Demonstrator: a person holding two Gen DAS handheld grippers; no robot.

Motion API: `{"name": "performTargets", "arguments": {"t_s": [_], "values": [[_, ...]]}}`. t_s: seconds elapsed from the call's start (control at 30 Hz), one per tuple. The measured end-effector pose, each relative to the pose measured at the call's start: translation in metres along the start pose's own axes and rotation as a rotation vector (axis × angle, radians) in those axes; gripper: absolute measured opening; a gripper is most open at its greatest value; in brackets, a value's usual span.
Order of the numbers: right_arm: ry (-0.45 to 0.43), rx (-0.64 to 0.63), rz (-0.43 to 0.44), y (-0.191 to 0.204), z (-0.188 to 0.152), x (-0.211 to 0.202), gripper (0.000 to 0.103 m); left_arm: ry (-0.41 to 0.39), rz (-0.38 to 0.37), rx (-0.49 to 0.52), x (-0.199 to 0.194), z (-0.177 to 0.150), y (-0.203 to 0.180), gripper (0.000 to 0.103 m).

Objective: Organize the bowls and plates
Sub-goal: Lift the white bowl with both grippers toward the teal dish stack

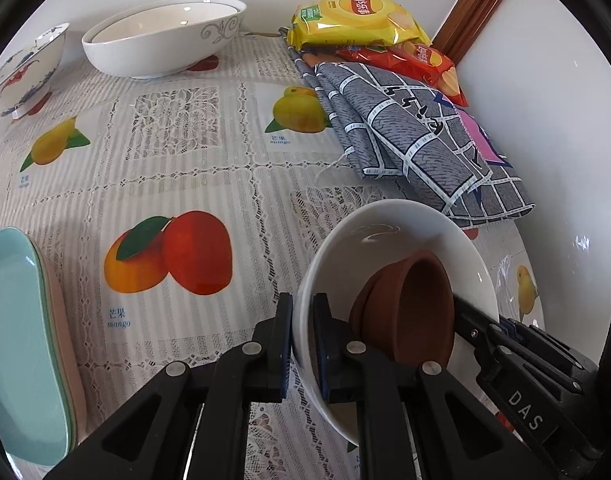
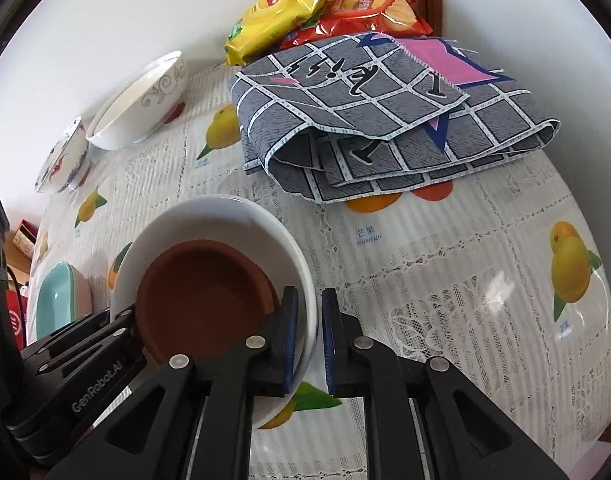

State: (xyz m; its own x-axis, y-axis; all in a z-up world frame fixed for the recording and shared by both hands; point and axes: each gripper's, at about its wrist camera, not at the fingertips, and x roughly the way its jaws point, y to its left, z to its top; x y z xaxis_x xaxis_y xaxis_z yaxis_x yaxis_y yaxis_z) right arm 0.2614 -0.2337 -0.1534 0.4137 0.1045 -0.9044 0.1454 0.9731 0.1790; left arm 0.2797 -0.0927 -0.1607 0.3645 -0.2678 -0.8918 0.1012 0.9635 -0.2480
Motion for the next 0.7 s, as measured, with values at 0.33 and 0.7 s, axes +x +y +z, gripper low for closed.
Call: {"name": "performTargets", "arguments": {"t_s": [0.33, 0.7], "values": [[-0.057, -0.025, -0.032, 0.007, -0.004, -0.001, 0.008, -0.023, 0.001, 0.029, 0.001, 0.001, -0.001, 0.01], [-0.06, 0.047, 0.018, 0.006, -0.011, -0.007, 0.008, -0.037, 0.013, 0.019, -0.013, -0.003, 0.007, 0.01]]}}
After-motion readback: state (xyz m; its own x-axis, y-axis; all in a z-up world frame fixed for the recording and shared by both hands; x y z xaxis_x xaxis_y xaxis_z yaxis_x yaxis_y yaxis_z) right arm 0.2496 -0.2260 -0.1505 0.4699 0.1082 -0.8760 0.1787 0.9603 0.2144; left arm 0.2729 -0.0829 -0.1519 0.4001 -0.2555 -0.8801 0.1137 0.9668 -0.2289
